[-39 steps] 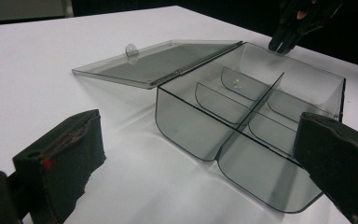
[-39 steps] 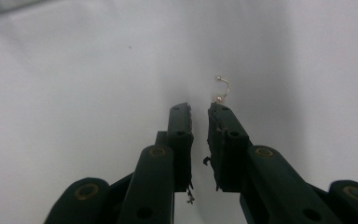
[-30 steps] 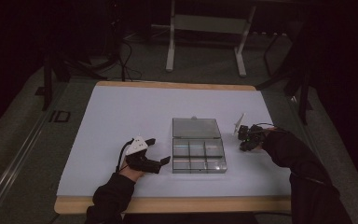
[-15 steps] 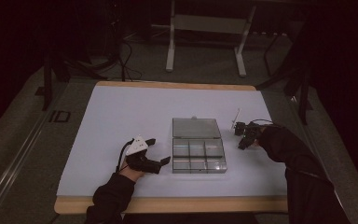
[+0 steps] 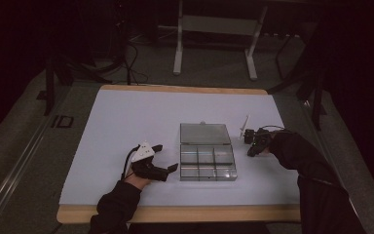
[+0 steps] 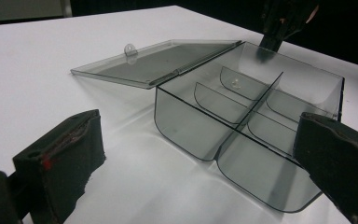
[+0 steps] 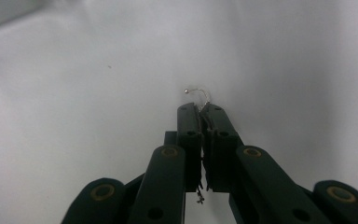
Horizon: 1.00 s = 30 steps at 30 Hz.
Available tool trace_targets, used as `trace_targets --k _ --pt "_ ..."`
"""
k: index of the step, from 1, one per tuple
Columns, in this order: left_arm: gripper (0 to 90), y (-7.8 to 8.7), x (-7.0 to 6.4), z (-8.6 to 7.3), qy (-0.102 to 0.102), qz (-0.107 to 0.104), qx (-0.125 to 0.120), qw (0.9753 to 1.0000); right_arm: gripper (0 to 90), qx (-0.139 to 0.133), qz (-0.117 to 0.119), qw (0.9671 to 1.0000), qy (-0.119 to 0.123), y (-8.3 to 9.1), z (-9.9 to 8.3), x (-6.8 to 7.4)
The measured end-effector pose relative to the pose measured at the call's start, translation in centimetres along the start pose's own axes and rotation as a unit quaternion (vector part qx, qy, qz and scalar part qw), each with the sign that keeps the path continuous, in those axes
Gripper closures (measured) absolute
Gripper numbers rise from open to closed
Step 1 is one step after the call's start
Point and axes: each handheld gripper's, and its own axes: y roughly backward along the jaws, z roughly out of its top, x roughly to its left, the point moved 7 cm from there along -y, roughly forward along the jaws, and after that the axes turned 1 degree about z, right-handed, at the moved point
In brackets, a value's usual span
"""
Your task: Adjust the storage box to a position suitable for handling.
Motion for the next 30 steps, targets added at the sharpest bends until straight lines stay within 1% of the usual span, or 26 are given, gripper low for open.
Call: trace_targets --k 7,10,14,16,19,21,26,28,30 --pt "2.7 0.0 0.0 0.0 0.000 0.000 0.000 1.0000 86.2 -0.040 0.000 0.9989 0.022 1.8 0.7 0.9" --pt "2.7 0.0 0.0 0.0 -0.001 0.000 0.000 1.0000 86.1 -0.056 -0.001 0.9978 0.037 2.6 1.1 1.5" --pt "2.7 0.0 0.0 0.0 -0.001 0.000 0.000 1.0000 86.1 -0.076 -0.002 0.9961 0.045 3.5 1.9 2.1" --pt "2.7 0.0 0.0 0.0 -0.001 0.000 0.000 1.0000 86.2 -0.084 -0.001 0.9950 0.053 3.9 2.3 2.4" --pt "2.7 0.0 0.0 0.0 -0.001 0.000 0.000 1.0000 86.1 -0.100 0.001 0.9929 0.065 4.3 3.0 2.9" --pt "2.7 0.0 0.0 0.0 0.000 0.000 0.000 1.0000 86.2 -0.111 -0.002 0.9914 0.070 4.7 3.5 3.1" --pt "2.7 0.0 0.0 0.0 -0.001 0.000 0.000 1.0000 86.1 -0.139 0.004 0.9861 0.091 5.2 4.8 4.0" --pt "2.7 0.0 0.0 0.0 -0.001 0.000 -0.001 1.0000 86.2 -0.141 0.008 0.9855 0.094 5.2 5.1 4.3" --pt "2.7 0.0 0.0 0.0 0.000 0.000 -0.001 1.0000 86.2 -0.145 0.009 0.9842 0.101 5.0 5.5 4.4"
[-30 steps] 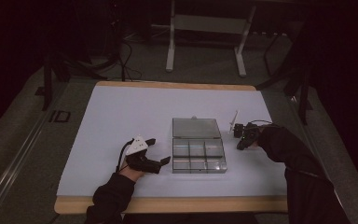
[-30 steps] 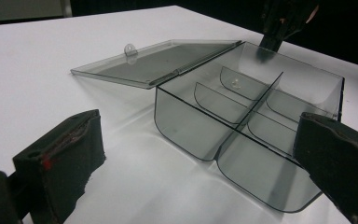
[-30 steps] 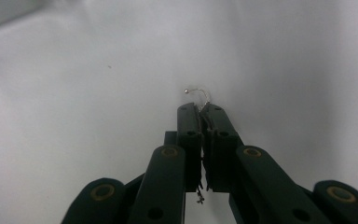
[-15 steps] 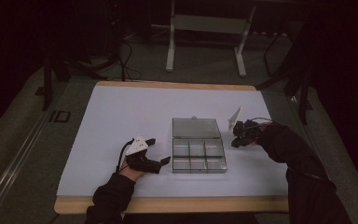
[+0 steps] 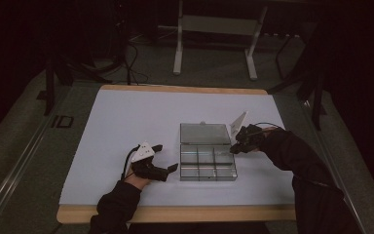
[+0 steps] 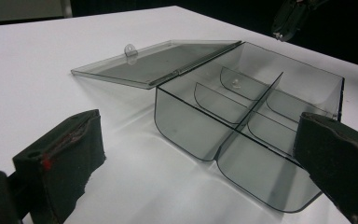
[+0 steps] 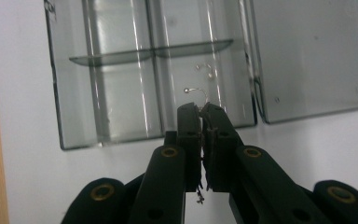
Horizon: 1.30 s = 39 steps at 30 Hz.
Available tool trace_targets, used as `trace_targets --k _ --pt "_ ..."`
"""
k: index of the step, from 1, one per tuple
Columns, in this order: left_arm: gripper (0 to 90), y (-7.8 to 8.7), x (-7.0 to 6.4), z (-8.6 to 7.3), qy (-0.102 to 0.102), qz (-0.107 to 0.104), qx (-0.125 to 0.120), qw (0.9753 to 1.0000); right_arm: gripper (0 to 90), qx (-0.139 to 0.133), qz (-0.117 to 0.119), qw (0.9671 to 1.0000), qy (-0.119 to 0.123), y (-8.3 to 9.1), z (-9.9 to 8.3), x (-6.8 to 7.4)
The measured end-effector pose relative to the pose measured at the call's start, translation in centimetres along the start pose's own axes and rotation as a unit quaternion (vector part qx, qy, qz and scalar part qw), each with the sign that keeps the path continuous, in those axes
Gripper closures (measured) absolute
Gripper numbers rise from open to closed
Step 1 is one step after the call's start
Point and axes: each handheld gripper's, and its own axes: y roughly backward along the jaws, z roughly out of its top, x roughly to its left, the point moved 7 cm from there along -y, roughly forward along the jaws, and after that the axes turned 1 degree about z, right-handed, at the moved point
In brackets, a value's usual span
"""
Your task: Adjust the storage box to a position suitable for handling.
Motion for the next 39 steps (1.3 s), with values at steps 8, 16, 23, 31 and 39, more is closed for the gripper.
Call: trace_targets --k 8,16,23,31,39 --pt "2.7 0.0 0.0 0.0 0.001 0.000 -0.001 1.0000 86.1 -0.010 0.001 0.9999 0.013 -1.6 0.8 0.1" --pt "2.7 0.0 0.0 0.0 0.000 -0.001 -0.001 1.0000 86.0 0.029 -0.003 0.9993 0.021 -4.1 1.0 -0.1" --pt "2.7 0.0 0.0 0.0 0.000 -0.001 -0.001 1.0000 86.0 0.074 -0.008 0.9968 0.030 -5.6 0.9 -0.2" --pt "2.7 0.0 0.0 0.0 -0.002 -0.001 0.000 1.0000 82.3 0.080 -0.010 0.9964 0.026 -5.7 0.9 -0.1" --pt "2.7 0.0 0.0 0.0 -0.002 -0.001 0.000 1.0000 75.6 0.055 -0.023 0.9981 0.013 -3.3 1.2 0.4"
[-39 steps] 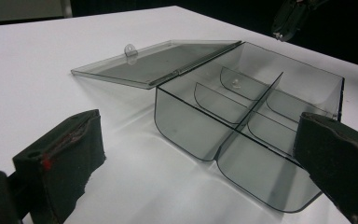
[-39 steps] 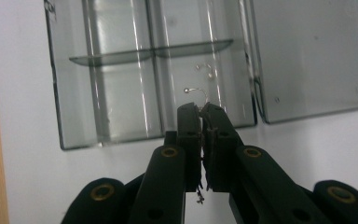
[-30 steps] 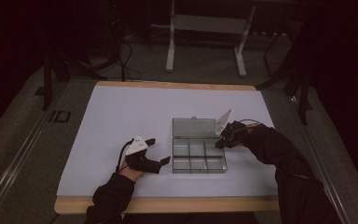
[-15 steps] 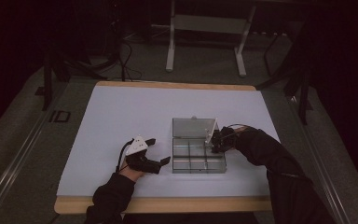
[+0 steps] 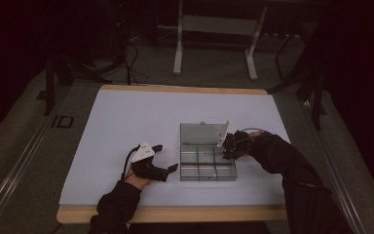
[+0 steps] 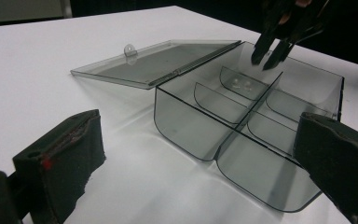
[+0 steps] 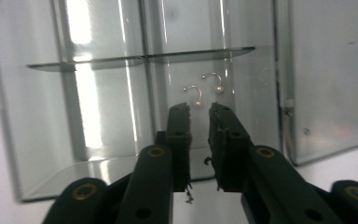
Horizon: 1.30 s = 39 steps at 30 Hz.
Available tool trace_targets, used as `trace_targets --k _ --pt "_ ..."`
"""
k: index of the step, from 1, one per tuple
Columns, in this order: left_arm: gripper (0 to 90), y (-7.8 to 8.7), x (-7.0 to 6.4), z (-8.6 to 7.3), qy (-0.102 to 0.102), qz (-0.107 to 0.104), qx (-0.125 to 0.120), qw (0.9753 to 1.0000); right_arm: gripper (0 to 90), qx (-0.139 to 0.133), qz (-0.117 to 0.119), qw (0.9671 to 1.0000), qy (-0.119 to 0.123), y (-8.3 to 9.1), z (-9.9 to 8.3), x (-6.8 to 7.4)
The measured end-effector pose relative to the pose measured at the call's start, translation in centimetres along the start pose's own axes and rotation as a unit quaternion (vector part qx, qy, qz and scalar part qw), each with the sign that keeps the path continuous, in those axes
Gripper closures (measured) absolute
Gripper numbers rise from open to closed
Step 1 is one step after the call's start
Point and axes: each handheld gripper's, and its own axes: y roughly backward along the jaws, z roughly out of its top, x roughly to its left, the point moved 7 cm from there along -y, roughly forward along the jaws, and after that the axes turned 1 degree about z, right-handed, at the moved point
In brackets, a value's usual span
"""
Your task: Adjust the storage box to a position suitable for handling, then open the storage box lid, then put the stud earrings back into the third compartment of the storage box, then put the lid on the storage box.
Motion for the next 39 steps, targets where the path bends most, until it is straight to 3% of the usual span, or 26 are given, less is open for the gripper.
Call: trace_targets --k 5,12,18,22,28,32,39 --pt "2.7 -0.1 0.0 0.0 0.000 0.000 0.004 1.0000 69.8 -0.022 -0.004 0.9991 -0.037 1.7 -0.4 0.5" --pt "2.7 -0.2 -0.1 -0.1 -0.005 0.006 0.010 0.9999 64.5 -0.032 -0.013 0.9971 -0.067 2.2 -1.4 1.3" --pt "2.7 -0.2 -0.1 -0.1 -0.011 0.012 0.011 0.9998 61.1 -0.057 -0.031 0.9927 -0.102 2.8 -2.4 1.5" --pt "2.7 -0.3 -0.3 -0.1 -0.025 0.016 0.017 0.9994 58.4 -0.085 -0.042 0.9876 -0.125 3.6 -2.9 1.4" --pt "2.7 -0.6 -0.9 0.2 -0.012 0.003 0.036 0.9993 58.7 -0.116 -0.059 0.9803 -0.149 4.3 -3.8 1.7" --pt "2.7 -0.5 -1.0 0.7 -0.002 0.010 0.048 0.9988 58.1 -0.131 -0.070 0.9756 -0.161 4.4 -4.6 1.9" --pt "2.8 -0.2 -1.1 2.2 -0.004 0.023 0.065 0.9976 55.5 -0.156 -0.098 0.9655 -0.184 4.9 -6.5 1.7"
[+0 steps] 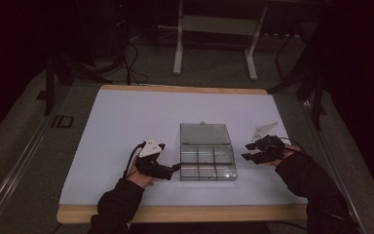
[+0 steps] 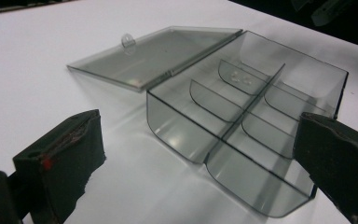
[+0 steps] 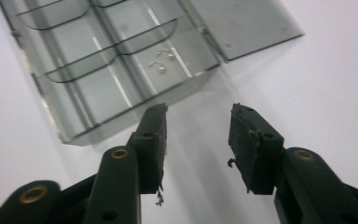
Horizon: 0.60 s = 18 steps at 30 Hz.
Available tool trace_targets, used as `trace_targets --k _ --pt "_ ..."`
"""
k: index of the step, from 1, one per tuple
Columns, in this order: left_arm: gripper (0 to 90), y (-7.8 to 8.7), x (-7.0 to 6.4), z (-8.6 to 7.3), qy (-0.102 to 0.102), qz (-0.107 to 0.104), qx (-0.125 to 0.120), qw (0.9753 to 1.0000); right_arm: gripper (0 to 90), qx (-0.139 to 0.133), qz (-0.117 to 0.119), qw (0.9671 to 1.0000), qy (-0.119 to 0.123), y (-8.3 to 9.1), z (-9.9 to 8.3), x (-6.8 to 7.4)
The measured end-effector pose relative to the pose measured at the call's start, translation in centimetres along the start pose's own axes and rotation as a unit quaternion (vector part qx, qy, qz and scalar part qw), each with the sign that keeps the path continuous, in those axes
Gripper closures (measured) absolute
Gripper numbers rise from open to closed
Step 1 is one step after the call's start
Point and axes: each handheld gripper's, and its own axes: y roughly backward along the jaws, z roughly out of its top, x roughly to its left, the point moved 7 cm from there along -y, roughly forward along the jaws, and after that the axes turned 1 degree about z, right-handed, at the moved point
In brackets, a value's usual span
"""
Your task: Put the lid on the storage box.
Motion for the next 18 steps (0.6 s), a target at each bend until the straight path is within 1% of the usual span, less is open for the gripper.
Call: trace_targets --k 1,2,3,5,7,9,11,13,16,18 --pt "2.8 -0.1 0.0 0.2 0.003 -0.001 0.009 0.9999 54.7 -0.005 0.001 1.0000 -0.003 0.1 -0.2 0.0" --pt "2.8 -0.2 0.0 0.4 0.006 -0.001 0.014 0.9999 53.7 -0.009 -0.001 0.9999 -0.004 0.1 -0.5 -0.1" --pt "2.8 -0.3 0.0 0.5 0.004 -0.002 0.017 0.9998 53.5 -0.011 -0.007 0.9999 -0.009 0.1 -0.7 -0.1" --pt "2.8 -0.6 0.1 0.7 0.001 0.003 0.028 0.9996 52.1 -0.011 -0.009 0.9998 -0.016 -0.1 -1.3 0.0" --pt "2.7 -0.9 0.3 1.1 0.002 0.000 0.036 0.9993 50.8 -0.008 -0.019 0.9995 -0.025 -0.4 -1.8 -0.2" --pt "2.8 -1.2 0.5 1.5 0.003 0.004 0.040 0.9992 48.7 -0.003 -0.029 0.9989 -0.038 -0.8 -2.3 -0.3" --pt "2.7 -1.4 0.7 1.9 0.003 0.004 0.041 0.9992 45.6 -0.007 -0.032 0.9984 -0.046 -0.9 -2.5 -0.3" --pt "2.7 -1.6 1.0 2.3 0.005 0.004 0.043 0.9990 41.9 -0.009 -0.042 0.9977 -0.053 -1.1 -2.7 -0.4" --pt "2.7 -1.9 1.5 2.6 0.013 0.006 0.050 0.9987 36.6 -0.017 -0.064 0.9953 -0.071 -1.5 -3.1 -0.8" --pt "2.8 -2.3 1.9 2.8 0.016 0.007 0.054 0.9984 29.3 -0.026 -0.078 0.9928 -0.087 -1.7 -3.4 -1.2"
